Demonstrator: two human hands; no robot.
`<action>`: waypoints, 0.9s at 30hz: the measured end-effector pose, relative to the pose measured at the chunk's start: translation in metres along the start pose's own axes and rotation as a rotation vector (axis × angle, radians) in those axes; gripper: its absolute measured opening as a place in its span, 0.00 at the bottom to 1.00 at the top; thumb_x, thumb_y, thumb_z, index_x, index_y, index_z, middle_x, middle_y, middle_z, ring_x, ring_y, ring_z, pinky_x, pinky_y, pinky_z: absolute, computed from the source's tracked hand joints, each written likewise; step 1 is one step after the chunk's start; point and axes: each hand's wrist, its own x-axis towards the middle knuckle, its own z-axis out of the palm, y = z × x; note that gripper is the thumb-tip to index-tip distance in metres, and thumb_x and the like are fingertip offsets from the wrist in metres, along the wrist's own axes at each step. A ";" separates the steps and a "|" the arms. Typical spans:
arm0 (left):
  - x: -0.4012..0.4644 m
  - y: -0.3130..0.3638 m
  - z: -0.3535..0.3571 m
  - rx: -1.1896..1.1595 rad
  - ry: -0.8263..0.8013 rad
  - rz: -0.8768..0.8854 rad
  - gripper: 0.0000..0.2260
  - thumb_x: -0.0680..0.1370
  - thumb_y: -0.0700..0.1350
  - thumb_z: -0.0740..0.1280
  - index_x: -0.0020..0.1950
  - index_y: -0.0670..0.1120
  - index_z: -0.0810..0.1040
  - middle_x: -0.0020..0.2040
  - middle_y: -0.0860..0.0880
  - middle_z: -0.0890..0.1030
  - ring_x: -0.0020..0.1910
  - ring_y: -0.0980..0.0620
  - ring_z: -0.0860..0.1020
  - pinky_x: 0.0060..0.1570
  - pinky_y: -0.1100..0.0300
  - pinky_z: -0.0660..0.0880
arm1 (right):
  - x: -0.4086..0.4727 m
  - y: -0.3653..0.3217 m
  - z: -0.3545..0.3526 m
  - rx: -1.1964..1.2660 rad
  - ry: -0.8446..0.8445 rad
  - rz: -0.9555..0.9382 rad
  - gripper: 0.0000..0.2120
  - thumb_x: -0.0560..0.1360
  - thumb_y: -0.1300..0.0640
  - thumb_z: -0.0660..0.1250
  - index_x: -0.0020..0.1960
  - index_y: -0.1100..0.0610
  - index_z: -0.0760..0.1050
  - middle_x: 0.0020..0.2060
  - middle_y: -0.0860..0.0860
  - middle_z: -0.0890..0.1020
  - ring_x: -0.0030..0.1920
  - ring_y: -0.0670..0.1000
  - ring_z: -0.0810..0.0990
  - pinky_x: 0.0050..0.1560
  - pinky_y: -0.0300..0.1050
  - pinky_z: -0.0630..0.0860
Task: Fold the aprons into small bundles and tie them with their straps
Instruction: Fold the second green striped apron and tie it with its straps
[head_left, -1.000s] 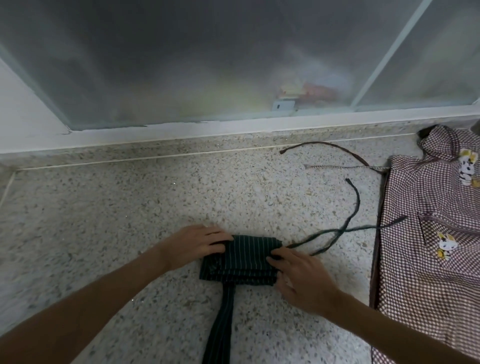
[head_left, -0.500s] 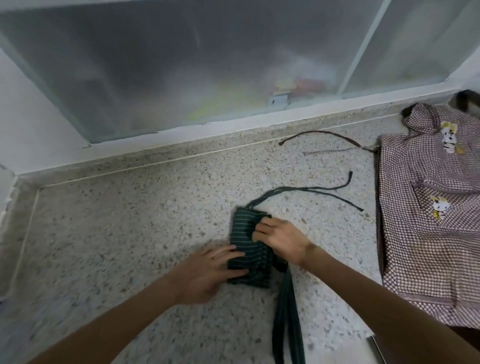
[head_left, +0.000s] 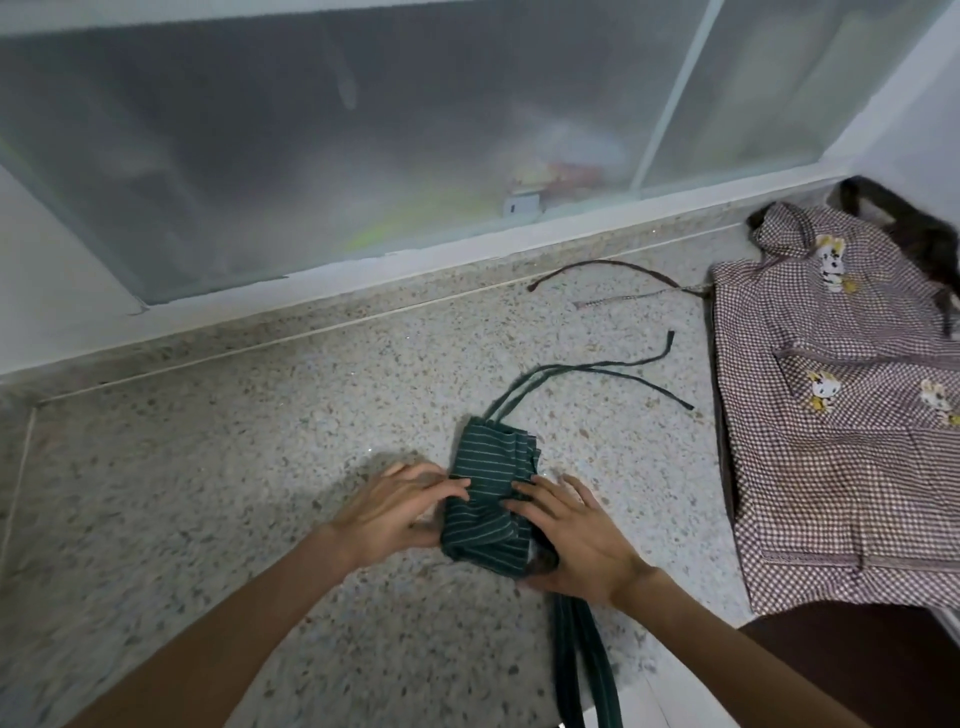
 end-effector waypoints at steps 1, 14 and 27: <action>0.001 0.003 -0.001 -0.009 -0.022 -0.047 0.25 0.73 0.68 0.52 0.68 0.60 0.65 0.65 0.55 0.71 0.63 0.56 0.68 0.58 0.61 0.65 | 0.000 0.001 0.000 0.037 0.009 0.003 0.39 0.64 0.27 0.60 0.68 0.48 0.65 0.67 0.48 0.72 0.69 0.51 0.70 0.70 0.50 0.51; 0.060 0.038 -0.011 -0.268 0.210 -0.767 0.22 0.78 0.62 0.54 0.31 0.50 0.71 0.26 0.53 0.73 0.25 0.54 0.71 0.23 0.62 0.62 | 0.041 -0.008 -0.032 0.717 0.320 0.624 0.18 0.79 0.41 0.51 0.55 0.52 0.71 0.32 0.46 0.78 0.32 0.47 0.77 0.32 0.41 0.71; 0.075 0.020 -0.039 -0.373 0.117 -0.907 0.13 0.70 0.59 0.70 0.34 0.51 0.77 0.33 0.54 0.78 0.36 0.52 0.81 0.35 0.61 0.73 | 0.084 0.016 -0.045 0.511 0.262 0.609 0.19 0.72 0.48 0.71 0.60 0.48 0.70 0.54 0.47 0.74 0.53 0.50 0.75 0.51 0.47 0.75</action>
